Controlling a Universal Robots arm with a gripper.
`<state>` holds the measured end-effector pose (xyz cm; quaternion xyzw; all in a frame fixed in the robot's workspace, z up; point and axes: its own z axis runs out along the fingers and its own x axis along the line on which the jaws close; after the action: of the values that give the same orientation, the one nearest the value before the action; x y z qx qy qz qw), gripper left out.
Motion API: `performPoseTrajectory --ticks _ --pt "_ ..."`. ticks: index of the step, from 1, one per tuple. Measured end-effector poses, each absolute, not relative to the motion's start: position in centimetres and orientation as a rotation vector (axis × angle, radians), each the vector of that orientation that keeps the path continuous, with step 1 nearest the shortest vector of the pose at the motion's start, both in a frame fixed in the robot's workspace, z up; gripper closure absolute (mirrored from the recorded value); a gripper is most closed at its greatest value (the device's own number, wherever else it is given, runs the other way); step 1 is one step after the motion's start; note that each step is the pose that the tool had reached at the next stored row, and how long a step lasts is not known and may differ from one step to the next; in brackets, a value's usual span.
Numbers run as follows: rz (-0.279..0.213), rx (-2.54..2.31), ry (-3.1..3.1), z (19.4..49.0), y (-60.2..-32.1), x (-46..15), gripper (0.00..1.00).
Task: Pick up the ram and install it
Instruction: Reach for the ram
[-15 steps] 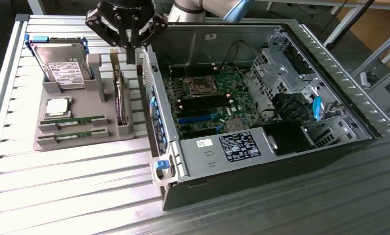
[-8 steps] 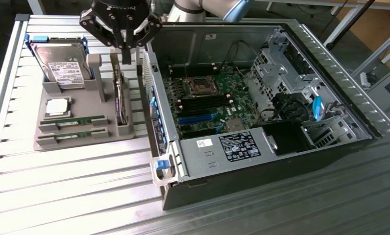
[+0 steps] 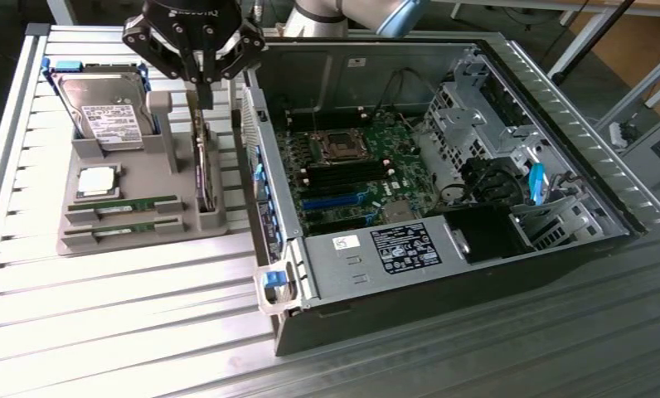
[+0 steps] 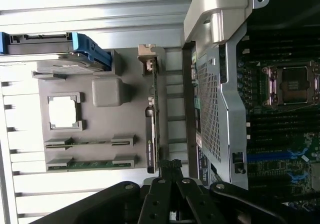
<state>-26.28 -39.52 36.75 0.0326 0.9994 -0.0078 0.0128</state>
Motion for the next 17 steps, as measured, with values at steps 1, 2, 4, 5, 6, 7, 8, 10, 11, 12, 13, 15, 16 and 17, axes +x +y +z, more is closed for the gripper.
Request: performPoseTrajectory --ticks 1,2,4,5,6,7,8,10,11,12,13,15,16,17 --pt "-0.024 0.102 3.114 36.8 -39.5 -26.4 0.90" --pt "-0.024 0.102 3.114 36.7 -39.5 -26.4 0.90" --pt "-0.024 0.102 3.114 36.7 -39.5 -26.7 0.90" --pt "-0.024 0.102 3.114 36.7 -39.5 -27.0 0.90" --pt "-0.025 0.102 3.114 36.7 -39.5 -27.2 0.90" --pt "-0.024 0.102 3.114 36.7 -39.5 -27.4 0.90" --pt "-0.024 0.102 3.114 36.7 -39.5 -27.6 0.90" --pt "-0.024 0.102 3.114 36.7 -39.5 -27.9 0.90" --pt "-0.024 0.102 3.114 36.7 -39.5 -28.0 0.90" --pt "-0.024 0.102 3.114 36.7 -39.5 -28.1 0.90" --pt "-0.024 0.102 3.114 36.7 -39.5 -28.2 0.90" --pt "-0.024 0.102 3.114 36.7 -39.5 -28.5 0.90" --pt "-0.024 0.102 3.114 36.7 -39.5 -28.6 0.90" --pt "-0.024 0.102 3.114 36.7 -39.5 -28.7 0.90"
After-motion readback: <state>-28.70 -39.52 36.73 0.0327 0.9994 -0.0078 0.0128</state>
